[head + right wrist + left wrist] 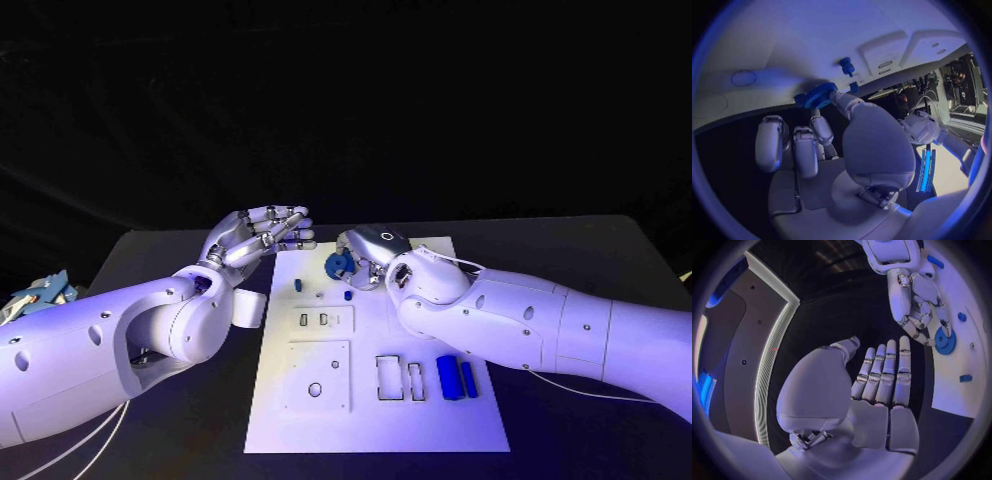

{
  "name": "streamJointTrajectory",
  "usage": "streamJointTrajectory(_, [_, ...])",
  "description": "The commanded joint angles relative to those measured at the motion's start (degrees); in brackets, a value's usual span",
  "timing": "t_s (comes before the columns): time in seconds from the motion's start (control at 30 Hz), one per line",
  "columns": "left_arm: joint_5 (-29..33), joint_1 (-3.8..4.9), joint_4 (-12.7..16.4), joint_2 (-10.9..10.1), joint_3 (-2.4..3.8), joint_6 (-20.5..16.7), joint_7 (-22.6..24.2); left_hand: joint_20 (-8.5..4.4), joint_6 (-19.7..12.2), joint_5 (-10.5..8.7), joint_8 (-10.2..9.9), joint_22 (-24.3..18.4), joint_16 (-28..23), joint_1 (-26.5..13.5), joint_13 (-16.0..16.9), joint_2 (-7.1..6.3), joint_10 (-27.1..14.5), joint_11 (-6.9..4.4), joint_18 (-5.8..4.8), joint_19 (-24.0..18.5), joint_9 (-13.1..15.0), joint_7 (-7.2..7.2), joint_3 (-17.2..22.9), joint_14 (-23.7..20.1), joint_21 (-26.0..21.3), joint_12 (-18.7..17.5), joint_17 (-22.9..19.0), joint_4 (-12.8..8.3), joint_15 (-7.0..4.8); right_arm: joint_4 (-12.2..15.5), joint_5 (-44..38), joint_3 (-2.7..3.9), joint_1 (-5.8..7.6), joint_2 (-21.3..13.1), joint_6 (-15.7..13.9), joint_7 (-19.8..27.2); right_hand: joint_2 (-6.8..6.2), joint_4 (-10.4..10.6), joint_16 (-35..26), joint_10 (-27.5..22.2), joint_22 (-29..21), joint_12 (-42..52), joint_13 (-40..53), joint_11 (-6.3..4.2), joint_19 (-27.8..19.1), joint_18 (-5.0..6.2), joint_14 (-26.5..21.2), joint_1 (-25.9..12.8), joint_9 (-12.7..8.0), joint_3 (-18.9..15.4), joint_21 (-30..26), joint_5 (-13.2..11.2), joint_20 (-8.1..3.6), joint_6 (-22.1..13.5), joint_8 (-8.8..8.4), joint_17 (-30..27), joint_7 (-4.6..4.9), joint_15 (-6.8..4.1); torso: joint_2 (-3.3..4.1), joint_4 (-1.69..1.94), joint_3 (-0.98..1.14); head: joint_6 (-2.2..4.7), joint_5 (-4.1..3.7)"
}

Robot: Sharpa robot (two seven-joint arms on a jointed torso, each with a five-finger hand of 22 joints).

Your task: Assemble the parts on the task board

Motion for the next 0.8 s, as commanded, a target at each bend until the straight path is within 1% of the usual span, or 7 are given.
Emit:
streamJointTrajectory(0.03, [0.0,0.06,0.1,0.1,0.03,1.2,0.4,0.0,0.1,0.11,-0.2,0.0,-0.3,0.3,0.0,-0.02,0.5,-0.04,0.24,0.2,0.0,2.12,0.2,-0.4,-0.2,-0.2,0.0,-0.1,0.13,-0.1,-0.5,0.03,0.01,0.1,-0.6,-0.3,-0.17,0.1,0.2,-0.4,-0.1,-0.3,-0.2,0.29,0.0,-0.8,4.8,-0.9,-0.5,0.2,-0.3,-0.5,0.57,-1.1,-1.04,9.8,0.32,0.62,-0.01,-0.02,-0.02,0.02,0.0])
streamJointTrajectory(0.07, [0.0,0.06,0.1,0.1,0.03,1.2,0.4,0.0,0.1,0.11,-0.2,0.0,-0.3,0.3,0.0,-0.02,0.5,-0.04,0.24,0.2,0.0,2.12,0.2,-0.4,-0.2,-0.2,0.0,-0.1,0.13,-0.1,-0.4,0.03,0.01,0.1,-0.5,-0.2,-0.32,0.2,0.2,-0.5,-0.2,-0.4,-0.2,0.42,-0.1,-0.77,4.8,-1.1,-0.7,0.1,-0.4,-0.7,0.66,-1.5,-1.43,9.8,0.44,0.72,-0.01,-0.02,-0.02,0.02,0.0])
streamJointTrajectory(0.13, [0.0,0.07,0.1,0.0,0.03,1.2,0.4,0.0,0.1,0.11,-0.2,0.0,-0.3,0.3,0.0,-0.02,0.5,-0.04,0.24,0.2,0.0,2.12,0.2,-0.4,-0.2,-0.2,0.0,-0.1,0.13,-0.1,-0.2,0.03,0.03,0.1,-0.3,0.0,-1.04,0.8,0.2,-1.1,-0.3,-0.7,-0.7,0.95,-0.2,-0.73,4.8,-1.9,-1.4,-0.7,-0.7,-1.2,1.07,-3.5,-3.31,9.8,0.99,1.19,0.0,-0.04,-0.01,0.03,0.0])
streamJointTrajectory(0.2, [0.0,0.07,0.1,0.0,0.03,1.2,0.4,0.0,0.1,0.11,-0.2,0.0,-0.3,0.3,0.0,-0.02,0.5,-0.04,0.24,0.2,0.0,2.12,0.2,-0.4,-0.2,-0.2,0.0,-0.1,0.13,0.0,0.1,0.03,0.04,0.0,0.0,0.3,-1.37,1.9,0.2,-1.3,-0.3,-0.8,-0.7,1.2,-0.3,-0.71,4.8,-3.3,-1.8,-1.9,-0.7,-0.7,1.37,-3.7,-4.03,9.9,1.18,1.45,0.0,-0.03,0.0,-0.01,-0.02])
streamJointTrajectory(0.3, [0.0,0.07,0.1,0.0,0.03,1.2,0.3,0.01,0.1,0.11,-0.3,-0.1,-0.3,0.3,0.0,-0.04,0.5,-0.03,0.23,0.2,0.0,2.12,0.2,-0.4,-0.2,-0.3,0.1,-0.1,0.14,0.3,0.6,0.03,0.06,-0.2,0.4,0.7,-1.38,2.7,0.2,-1.4,-0.3,-0.7,-0.7,1.21,-0.3,-0.69,4.8,-4.1,-1.9,-2.8,-0.8,-0.4,1.49,-3.1,-4.17,10.0,1.15,1.5,-0.02,-0.02,0.0,-0.05,-0.02])
streamJointTrajectory(0.5, [0.0,0.07,0.0,0.0,0.03,1.4,0.2,0.01,0.1,0.11,-0.3,-0.1,-0.4,0.2,0.0,-0.04,0.5,-0.03,0.23,0.2,0.0,2.13,0.2,-0.4,-0.2,-0.3,0.1,-0.1,0.15,1.2,2.3,0.03,0.07,-0.8,1.4,1.3,-1.42,2.9,0.3,-1.3,-0.2,-0.6,-0.5,1.1,-0.2,-0.68,4.9,-4.2,-1.9,-3.2,-0.8,-0.2,1.49,-2.3,-3.98,10.1,1.01,1.44,-0.05,-0.11,0.05,-0.02,-0.05])
streamJointTrajectory(0.8, [0.0,0.06,-0.2,0.2,0.03,1.5,0.0,0.04,0.0,0.1,-0.3,-0.1,-0.4,0.1,0.0,-0.07,0.5,0.01,0.22,0.1,0.0,2.18,0.2,-0.5,-0.3,-0.4,0.1,-0.1,0.18,1.3,4.1,0.03,0.07,-1.2,3.7,1.0,-0.53,4.5,0.4,-0.9,0.1,-0.2,0.1,0.86,-0.1,-0.73,4.9,-5.2,-2.0,-3.9,-0.7,1.1,1.33,-1.2,-3.92,10.4,0.72,1.23,-0.02,-0.03,0.05,-0.09,-0.04])
